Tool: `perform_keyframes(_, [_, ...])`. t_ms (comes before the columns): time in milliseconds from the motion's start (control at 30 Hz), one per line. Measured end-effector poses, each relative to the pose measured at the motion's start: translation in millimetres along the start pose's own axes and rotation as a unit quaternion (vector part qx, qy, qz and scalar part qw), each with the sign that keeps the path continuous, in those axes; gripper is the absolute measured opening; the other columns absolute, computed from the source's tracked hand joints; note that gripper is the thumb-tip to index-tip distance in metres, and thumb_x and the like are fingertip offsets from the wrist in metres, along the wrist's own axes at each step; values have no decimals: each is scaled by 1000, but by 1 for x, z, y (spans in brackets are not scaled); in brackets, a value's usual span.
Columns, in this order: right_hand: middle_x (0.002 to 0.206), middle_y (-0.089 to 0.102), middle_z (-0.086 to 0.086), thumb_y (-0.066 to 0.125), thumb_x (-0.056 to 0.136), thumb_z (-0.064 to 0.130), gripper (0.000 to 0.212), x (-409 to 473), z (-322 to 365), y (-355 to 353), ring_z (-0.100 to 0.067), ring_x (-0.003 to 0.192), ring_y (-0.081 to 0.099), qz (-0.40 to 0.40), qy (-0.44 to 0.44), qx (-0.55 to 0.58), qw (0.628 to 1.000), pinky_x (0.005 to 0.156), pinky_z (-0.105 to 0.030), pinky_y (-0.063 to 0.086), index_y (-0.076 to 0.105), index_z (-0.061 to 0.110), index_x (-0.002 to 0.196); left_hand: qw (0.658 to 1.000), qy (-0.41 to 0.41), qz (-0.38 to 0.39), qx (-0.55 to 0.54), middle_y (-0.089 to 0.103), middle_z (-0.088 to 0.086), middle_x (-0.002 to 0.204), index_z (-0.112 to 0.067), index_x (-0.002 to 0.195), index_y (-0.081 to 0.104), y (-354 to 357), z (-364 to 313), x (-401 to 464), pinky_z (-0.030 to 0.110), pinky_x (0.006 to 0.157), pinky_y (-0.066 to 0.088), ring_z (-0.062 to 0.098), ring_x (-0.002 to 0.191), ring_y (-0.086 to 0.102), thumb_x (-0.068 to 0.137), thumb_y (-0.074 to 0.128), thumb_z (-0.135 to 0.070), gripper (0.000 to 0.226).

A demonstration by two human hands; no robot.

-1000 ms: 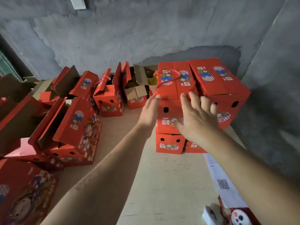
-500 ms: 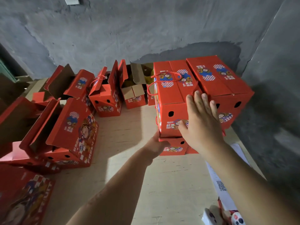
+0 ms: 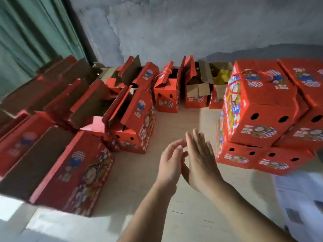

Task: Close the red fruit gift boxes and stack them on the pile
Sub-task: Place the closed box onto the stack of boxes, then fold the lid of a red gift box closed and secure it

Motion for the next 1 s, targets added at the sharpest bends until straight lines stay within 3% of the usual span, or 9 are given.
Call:
perform_keyframes(267, [172, 12, 2, 63, 97, 25, 95, 65, 126, 87, -24, 151, 34, 153, -34, 124, 980, 117, -44, 39, -4, 28, 164, 992, 17, -95, 77, 76, -11, 117, -30, 124, 70, -154, -4, 37, 38, 102, 56, 4, 112, 69, 89, 56, -23, 38])
perform_keyframes(400, [173, 2, -2, 62, 95, 23, 92, 112, 148, 128, -33, 147, 41, 188, 6, 85, 978, 111, -45, 44, 1, 32, 163, 981, 11, -97, 169, 71, 5, 119, -14, 138, 61, -205, -4, 84, 47, 99, 56, 22, 112, 69, 93, 56, -7, 45])
perform_keyframes(467, [173, -7, -5, 62, 93, 21, 89, 130, 149, 148, -39, 143, 46, 209, 37, 64, 975, 106, -45, 48, 8, 41, 161, 961, 5, -78, 264, 62, 16, 135, -12, 143, 56, -222, 2, 111, 50, 109, 47, 33, 129, 57, 93, 56, -7, 50])
perform_keyframes(533, [171, -20, -8, 61, 93, 18, 95, 143, 147, 168, -42, 141, 47, 237, 71, 44, 968, 106, -45, 49, 0, 51, 159, 935, -17, -58, 349, 32, 14, 164, -20, 157, 41, -234, 9, 131, 47, 125, 27, 33, 151, 30, 97, 58, -18, 62])
perform_keyframes(600, [170, -25, -8, 58, 92, 16, 102, 154, 143, 181, -42, 143, 45, 251, 114, 51, 960, 106, -42, 48, -12, 54, 157, 911, -25, -38, 410, 11, 5, 170, -31, 162, 27, -243, 17, 148, 48, 123, 23, 32, 155, 14, 97, 60, -32, 73])
perform_keyframes(800, [168, 17, -3, 51, 94, 20, 98, 162, 126, 181, -36, 123, 59, 189, 158, -26, 969, 89, -41, 53, -19, 52, 155, 890, -46, -44, 452, -4, -3, 165, -53, 149, 16, -264, 38, 169, 55, 116, 31, 31, 155, 3, 90, 64, -31, 80])
perform_keyframes(867, [158, 32, -6, 52, 95, 22, 97, 157, 120, 177, -36, 116, 61, 165, 143, -99, 971, 89, -43, 51, -19, 48, 156, 902, -23, -29, 430, -5, -3, 167, -54, 146, 21, -263, 42, 170, 55, 114, 36, 37, 152, 18, 89, 60, -24, 75])
perform_keyframes(933, [153, 38, -6, 53, 96, 20, 96, 150, 111, 172, -35, 114, 61, 153, 137, -136, 969, 85, -42, 48, -17, 44, 157, 917, 9, -13, 398, 1, -2, 165, -54, 142, 29, -260, 39, 169, 45, 99, 52, 40, 125, 55, 89, 57, -22, 68])
perform_keyframes(1000, [151, 42, -4, 53, 96, 18, 90, 143, 102, 164, -34, 113, 61, 132, 127, -146, 972, 83, -41, 46, -8, 42, 158, 911, 52, -34, 407, 16, -3, 156, -51, 137, 40, -258, 31, 168, 38, 84, 55, 32, 102, 64, 89, 60, -25, 58])
Point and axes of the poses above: each hand's wrist, its own x-axis towards the middle knuckle, its own y-axis out of the palm, z = x × y, the point moved 7 cm from there along x, towards the middle knuckle
